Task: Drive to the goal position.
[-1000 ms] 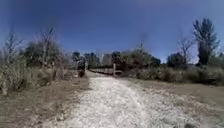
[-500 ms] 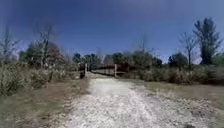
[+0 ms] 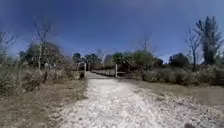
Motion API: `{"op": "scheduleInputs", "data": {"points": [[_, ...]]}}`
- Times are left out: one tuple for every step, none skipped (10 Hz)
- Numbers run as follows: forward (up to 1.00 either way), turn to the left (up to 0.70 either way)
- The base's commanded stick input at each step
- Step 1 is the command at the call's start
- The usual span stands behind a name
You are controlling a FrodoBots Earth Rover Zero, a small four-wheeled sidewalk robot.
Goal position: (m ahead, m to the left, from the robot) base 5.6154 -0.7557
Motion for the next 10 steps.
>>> {"op": "scheduleInputs", "data": {"points": [[0.70,0.00],[0.70,0.00],[0.70,0.00],[0.70,0.00],[0.70,0.00],[0.70,0.00],[0.70,0.00],[0.70,0.00],[0.70,0.00],[0.70,0.00]]}}
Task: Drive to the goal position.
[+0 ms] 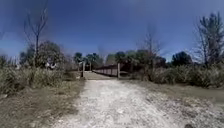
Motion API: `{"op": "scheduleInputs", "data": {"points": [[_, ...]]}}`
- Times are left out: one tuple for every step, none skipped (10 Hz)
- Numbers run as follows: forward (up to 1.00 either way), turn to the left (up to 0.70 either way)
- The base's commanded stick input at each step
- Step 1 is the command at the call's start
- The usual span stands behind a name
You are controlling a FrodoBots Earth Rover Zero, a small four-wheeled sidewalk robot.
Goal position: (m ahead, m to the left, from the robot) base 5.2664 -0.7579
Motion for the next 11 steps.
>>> {"op": "scheduleInputs", "data": {"points": [[0.70,0.00],[0.70,0.00],[0.70,0.00],[0.70,0.00],[0.70,0.00],[0.70,0.00],[0.70,0.06],[0.70,0.35],[0.70,0.35],[0.70,0.29],[0.70,0.02]]}}
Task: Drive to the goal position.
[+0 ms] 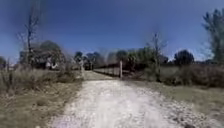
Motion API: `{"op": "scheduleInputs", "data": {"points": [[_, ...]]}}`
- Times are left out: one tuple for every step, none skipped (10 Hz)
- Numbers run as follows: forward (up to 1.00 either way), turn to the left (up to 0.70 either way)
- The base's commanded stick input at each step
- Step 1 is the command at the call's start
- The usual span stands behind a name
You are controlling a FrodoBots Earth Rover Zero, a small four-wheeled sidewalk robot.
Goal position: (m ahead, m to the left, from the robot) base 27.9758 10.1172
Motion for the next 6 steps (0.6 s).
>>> {"op": "scheduleInputs", "data": {"points": [[0.70,0.00],[0.70,0.00],[0.70,0.00],[0.70,0.00],[0.70,0.00],[0.70,0.00]]}}
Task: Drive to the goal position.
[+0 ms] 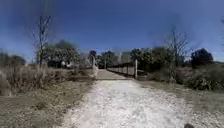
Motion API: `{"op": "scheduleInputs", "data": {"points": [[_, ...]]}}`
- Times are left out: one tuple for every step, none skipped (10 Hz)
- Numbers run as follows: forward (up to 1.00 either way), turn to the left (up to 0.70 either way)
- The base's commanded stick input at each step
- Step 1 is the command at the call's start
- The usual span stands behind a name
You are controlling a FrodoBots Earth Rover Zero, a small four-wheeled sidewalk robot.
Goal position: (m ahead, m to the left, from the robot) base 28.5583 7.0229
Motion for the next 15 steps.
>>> {"op": "scheduleInputs", "data": {"points": [[0.70,0.00],[0.70,0.00],[0.70,0.00],[0.70,0.00],[0.70,0.00],[0.70,0.00],[0.70,0.00],[0.70,0.00],[0.70,0.00],[0.70,0.00],[0.70,0.00],[0.70,0.00],[0.70,0.00],[0.70,0.00],[0.70,0.00]]}}
